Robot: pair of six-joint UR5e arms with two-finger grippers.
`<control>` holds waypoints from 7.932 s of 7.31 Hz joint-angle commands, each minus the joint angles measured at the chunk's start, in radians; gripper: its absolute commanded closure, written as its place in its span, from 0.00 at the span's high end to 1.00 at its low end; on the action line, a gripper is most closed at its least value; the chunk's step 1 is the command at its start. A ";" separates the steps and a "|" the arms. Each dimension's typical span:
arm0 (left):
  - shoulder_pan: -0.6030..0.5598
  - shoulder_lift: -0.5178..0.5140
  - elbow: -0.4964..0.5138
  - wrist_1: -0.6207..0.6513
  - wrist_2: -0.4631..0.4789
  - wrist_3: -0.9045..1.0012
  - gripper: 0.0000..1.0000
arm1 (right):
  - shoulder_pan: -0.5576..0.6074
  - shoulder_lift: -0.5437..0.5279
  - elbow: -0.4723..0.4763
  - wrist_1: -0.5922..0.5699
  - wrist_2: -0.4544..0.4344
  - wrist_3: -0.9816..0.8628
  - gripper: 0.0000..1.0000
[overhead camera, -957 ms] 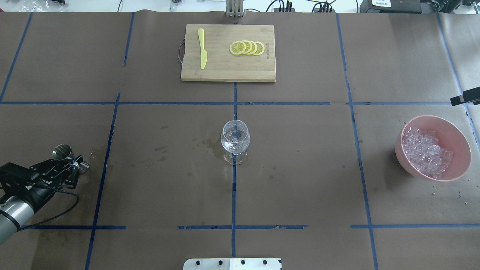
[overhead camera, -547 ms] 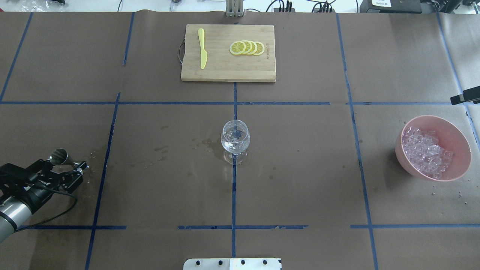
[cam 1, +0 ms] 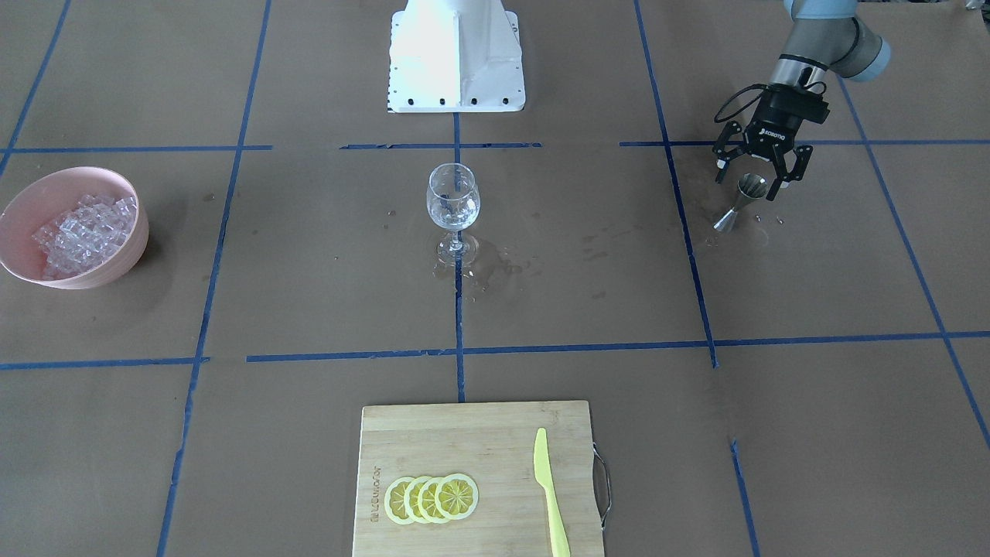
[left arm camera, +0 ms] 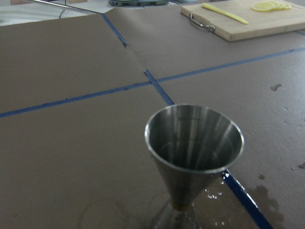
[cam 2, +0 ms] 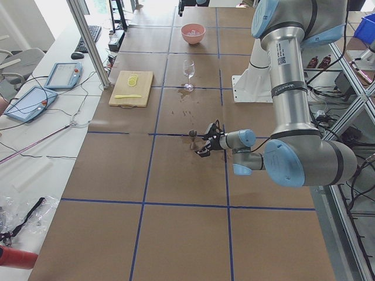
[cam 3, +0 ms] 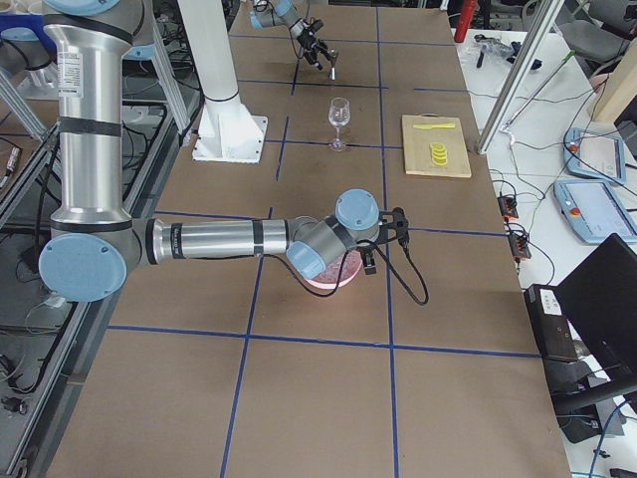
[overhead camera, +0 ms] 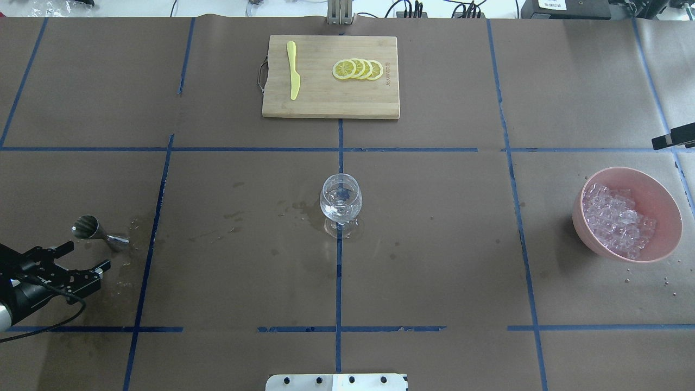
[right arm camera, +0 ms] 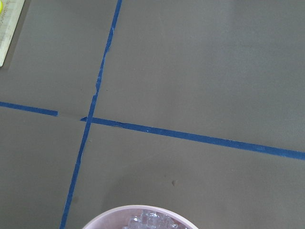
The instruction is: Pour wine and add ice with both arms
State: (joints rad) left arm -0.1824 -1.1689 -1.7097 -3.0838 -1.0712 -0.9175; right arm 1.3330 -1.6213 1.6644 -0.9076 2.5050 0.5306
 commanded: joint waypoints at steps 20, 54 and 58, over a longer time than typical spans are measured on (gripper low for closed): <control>-0.433 0.169 0.025 -0.007 -0.562 0.419 1.00 | -0.295 -0.178 0.248 -0.004 -0.282 0.537 0.00; -1.172 -0.205 -0.207 1.274 -1.303 0.799 1.00 | 0.084 0.028 0.052 -0.562 -0.218 -0.477 1.00; -1.390 -0.346 -0.223 1.680 -1.235 1.141 1.00 | 0.084 0.011 0.047 -0.560 -0.224 -0.468 1.00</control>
State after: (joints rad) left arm -1.4760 -1.4678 -1.9367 -1.5116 -2.3382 0.1403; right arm 1.4170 -1.6052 1.7105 -1.4682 2.2806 0.0519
